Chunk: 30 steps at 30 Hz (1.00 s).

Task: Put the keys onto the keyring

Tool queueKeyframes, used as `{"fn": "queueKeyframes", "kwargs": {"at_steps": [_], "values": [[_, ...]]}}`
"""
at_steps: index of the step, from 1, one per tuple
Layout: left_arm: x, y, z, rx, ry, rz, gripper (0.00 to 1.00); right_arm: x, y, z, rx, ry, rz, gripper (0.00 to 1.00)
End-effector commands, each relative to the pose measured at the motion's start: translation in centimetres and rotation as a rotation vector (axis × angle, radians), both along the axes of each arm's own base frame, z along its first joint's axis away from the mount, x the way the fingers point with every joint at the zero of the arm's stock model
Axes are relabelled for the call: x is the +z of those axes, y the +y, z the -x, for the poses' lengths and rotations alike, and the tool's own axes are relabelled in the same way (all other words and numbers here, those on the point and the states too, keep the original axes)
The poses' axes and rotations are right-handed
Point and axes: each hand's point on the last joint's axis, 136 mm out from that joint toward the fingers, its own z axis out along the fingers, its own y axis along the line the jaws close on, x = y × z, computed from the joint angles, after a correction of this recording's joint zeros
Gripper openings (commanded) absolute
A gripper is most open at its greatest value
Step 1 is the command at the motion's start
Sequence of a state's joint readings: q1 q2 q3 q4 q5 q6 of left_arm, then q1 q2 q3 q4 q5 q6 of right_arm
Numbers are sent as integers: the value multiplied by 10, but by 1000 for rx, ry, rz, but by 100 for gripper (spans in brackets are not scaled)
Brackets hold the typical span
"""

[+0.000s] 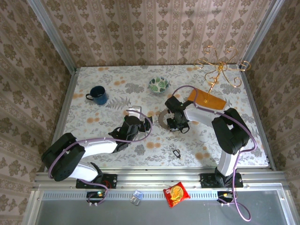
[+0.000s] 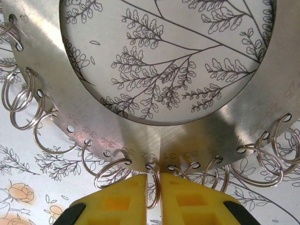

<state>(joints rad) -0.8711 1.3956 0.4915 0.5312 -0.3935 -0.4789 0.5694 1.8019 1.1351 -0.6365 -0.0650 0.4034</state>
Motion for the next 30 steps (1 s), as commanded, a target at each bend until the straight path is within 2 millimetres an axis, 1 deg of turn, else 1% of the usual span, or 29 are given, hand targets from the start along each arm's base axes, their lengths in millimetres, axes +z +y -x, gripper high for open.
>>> {"fn": "queueKeyframes", "kwargs": {"at_steps": [1, 6, 12, 17, 20, 26, 30], "values": [[11, 2, -1, 22, -22, 31, 86, -2, 0, 10, -8, 56, -1, 15], [11, 3, -1, 24, -24, 30, 86, -2, 4, 10, -24, 64, -24, 16], [13, 3, -1, 26, -25, 32, 86, -1, 3, 9, -41, 56, -24, 11], [12, 5, 0, 30, -24, 31, 86, 8, -3, 5, -34, 22, 5, 5], [12, 5, -1, 31, -24, 29, 86, 13, -6, 4, -7, 3, 43, 4], [11, 4, 0, 30, -20, 30, 86, 15, -5, 6, 48, -14, 114, 3], [9, 5, 0, 32, -17, 27, 86, 12, -4, 6, 56, -7, 128, 6]]}}
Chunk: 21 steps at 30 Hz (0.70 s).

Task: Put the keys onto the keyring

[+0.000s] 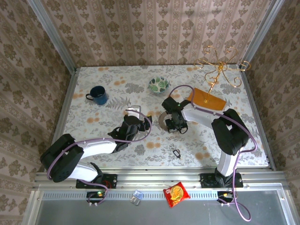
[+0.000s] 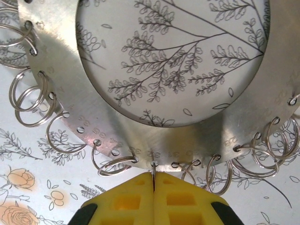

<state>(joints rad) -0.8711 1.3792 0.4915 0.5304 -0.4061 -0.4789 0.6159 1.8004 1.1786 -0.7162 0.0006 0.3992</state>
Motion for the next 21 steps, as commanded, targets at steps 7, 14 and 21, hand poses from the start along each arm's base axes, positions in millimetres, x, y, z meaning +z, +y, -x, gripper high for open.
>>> {"fn": "queueKeyframes", "kwargs": {"at_steps": [7, 14, 21], "values": [[4, 3, 1, 21, -6, 16, 86, -2, -4, 2, 20, 19, 54, 14], [3, 3, 0, 23, -5, 18, 86, -4, -2, 4, 21, 34, 49, 14], [4, 3, 0, 23, -7, 18, 86, -4, 1, 6, 21, 49, 32, 14]]}}
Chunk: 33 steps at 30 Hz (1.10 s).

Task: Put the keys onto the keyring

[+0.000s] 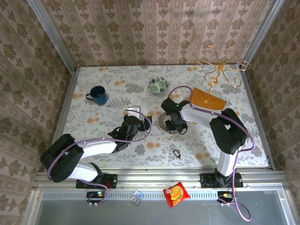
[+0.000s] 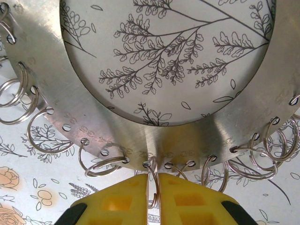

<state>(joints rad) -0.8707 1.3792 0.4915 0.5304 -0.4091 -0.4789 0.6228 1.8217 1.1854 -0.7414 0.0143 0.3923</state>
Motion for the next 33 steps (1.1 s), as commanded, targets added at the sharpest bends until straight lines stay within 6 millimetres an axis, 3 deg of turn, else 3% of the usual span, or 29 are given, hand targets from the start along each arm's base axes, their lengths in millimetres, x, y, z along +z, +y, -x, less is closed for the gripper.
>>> {"fn": "queueKeyframes", "kwargs": {"at_steps": [1, 21, 33], "values": [[4, 2, 0, 18, -7, 18, 86, 2, 5, 2, 8, 28, -4, 14], [4, 2, 0, 20, -7, 17, 86, -5, 7, 7, 1, 58, -7, 16], [9, 5, 0, 16, -31, -4, 86, 18, 1, -3, 17, -19, 18, 0]]}}
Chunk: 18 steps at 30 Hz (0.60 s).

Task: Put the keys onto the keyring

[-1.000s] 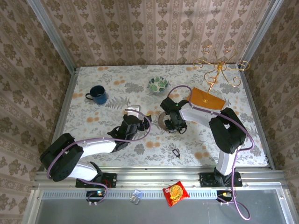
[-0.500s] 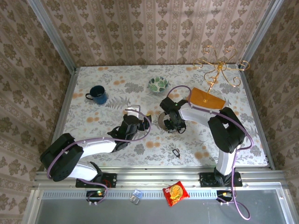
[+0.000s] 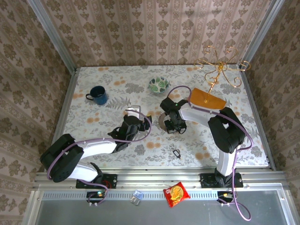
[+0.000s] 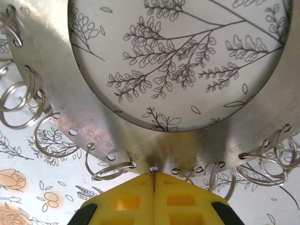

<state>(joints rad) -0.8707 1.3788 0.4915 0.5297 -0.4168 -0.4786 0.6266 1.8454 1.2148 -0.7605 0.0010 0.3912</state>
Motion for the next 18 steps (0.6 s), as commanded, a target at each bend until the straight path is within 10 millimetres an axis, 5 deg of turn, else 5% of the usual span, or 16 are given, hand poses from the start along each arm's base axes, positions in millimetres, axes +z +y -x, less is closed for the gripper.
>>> {"fn": "queueKeyframes", "kwargs": {"at_steps": [1, 9, 18], "values": [[11, 5, 1, 3, -40, -16, 86, 25, -4, -5, 16, -61, 17, 0], [50, 18, -15, -142, -113, -75, 81, 89, 2, -36, 138, -336, -46, 0], [117, 52, -32, -298, -215, -124, 76, 160, 49, -57, 383, -541, -281, 0]]}}
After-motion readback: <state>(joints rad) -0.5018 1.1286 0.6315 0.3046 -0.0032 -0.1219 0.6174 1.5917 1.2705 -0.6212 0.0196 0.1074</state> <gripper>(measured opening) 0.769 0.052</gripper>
